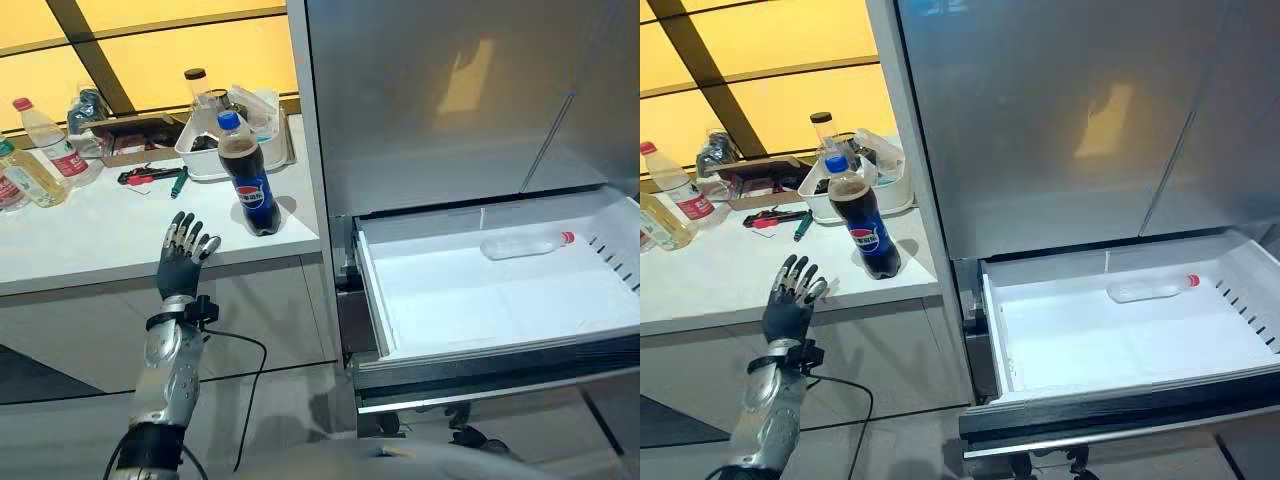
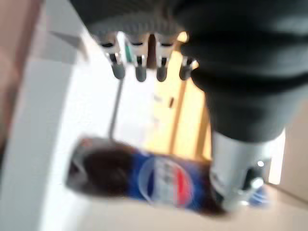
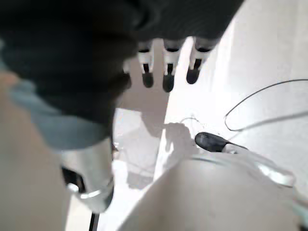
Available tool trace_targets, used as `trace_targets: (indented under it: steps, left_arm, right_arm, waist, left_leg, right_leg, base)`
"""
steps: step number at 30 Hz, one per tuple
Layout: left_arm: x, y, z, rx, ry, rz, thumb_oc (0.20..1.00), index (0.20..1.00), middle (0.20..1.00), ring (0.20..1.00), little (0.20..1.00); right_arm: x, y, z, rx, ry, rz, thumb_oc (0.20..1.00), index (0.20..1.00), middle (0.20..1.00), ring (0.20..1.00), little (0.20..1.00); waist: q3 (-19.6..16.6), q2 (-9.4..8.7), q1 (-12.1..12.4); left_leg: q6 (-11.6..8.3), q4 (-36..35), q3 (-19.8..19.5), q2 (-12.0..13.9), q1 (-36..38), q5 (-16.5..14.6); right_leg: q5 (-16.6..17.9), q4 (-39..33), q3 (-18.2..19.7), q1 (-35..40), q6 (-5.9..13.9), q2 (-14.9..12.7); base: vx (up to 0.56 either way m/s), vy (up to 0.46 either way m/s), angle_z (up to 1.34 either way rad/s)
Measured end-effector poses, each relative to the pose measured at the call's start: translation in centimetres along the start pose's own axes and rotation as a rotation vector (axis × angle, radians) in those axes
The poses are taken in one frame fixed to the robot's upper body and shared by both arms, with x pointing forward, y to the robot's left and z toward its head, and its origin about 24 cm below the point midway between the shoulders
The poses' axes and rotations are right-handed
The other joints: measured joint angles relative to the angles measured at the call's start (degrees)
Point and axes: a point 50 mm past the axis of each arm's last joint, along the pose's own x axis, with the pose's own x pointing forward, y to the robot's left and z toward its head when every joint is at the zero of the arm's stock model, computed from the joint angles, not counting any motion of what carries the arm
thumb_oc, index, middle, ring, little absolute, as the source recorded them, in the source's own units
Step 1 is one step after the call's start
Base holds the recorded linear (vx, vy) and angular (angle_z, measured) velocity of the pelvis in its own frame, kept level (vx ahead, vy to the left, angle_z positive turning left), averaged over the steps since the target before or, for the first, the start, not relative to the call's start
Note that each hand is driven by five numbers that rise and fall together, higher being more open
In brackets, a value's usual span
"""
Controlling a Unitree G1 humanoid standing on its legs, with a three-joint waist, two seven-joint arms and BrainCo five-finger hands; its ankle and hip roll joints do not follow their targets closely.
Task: Take the drinks into the refrigerator
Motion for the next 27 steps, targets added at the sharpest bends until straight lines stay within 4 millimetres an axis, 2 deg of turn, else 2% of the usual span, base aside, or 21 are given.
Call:
trace_targets:
  steps: [4,7,11,17,27]
  left_arm:
    - [1.3,-0.5,-0.8,0.071,0.046,-0.011,1.0,1.0,1.0,1.0,1.0]
    - [1.4,-0.9,-1.0,0.091,0.058,-0.01,1.0,1.0,1.0,1.0,1.0]
    - [1.4,-3.4,-1.1,0.036,0.045,-0.04,1.0,1.0,1.0,1.0,1.0]
    - [2.2,-3.7,-1.7,0.057,0.073,-0.036,1.0,1.0,1.0,1.0,1.0]
    - [3.5,-4.4,-1.4,0.131,0.092,-0.059,1.0,1.0,1.0,1.0,1.0]
  right_arm:
    - [0.0,0.2,0.1,-0.019,-0.009,0.004,1.0,1.0,1.0,1.0,1.0]
    - [0.0,0.5,0.4,-0.03,-0.025,0.01,1.0,1.0,1.0,1.0,1.0]
    - [-0.1,0.8,0.3,-0.028,-0.031,0.004,1.0,1.0,1.0,1.0,1.0]
    - [-0.1,0.8,0.3,-0.03,-0.033,-0.002,1.0,1.0,1.0,1.0,1.0]
    - [-0.1,0.9,0.6,-0.03,-0.047,-0.002,1.0,1.0,1.0,1.0,1.0]
  waist:
    - [0.0,-0.09,-1.2]
    - [0.0,-0.09,-1.4]
    - [0.0,-0.4,-1.5]
    - [-0.3,-0.61,-2.7]
    - [-0.3,-0.59,-3.5]
  left_leg:
    - [-0.03,0.0,0.0,0.0,0.0,0.0]
    - [-0.03,0.0,0.1,0.0,0.1,0.0]
    - [-0.03,0.0,0.2,0.0,0.1,0.0]
    - [-0.03,0.0,0.3,0.2,0.1,0.0]
    - [-0.06,0.0,1.1,0.3,0.2,0.0]
  right_leg:
    - [0.0,0.0,0.0,0.0,0.0,0.0]
    - [0.0,0.0,0.1,0.0,0.0,0.0]
    - [0.0,0.2,0.2,0.0,-0.01,0.0]
    - [0.0,0.2,0.3,0.0,-0.06,0.0]
    - [0.1,0.2,1.1,-0.2,-0.06,0.0]
  base:
    - [0.08,-0.007,-0.12]
    - [0.0,0.0,0.0]
    - [0.0,0.0,0.0]
    - [0.0,0.0,0.0]
    - [0.01,-0.002,-0.01]
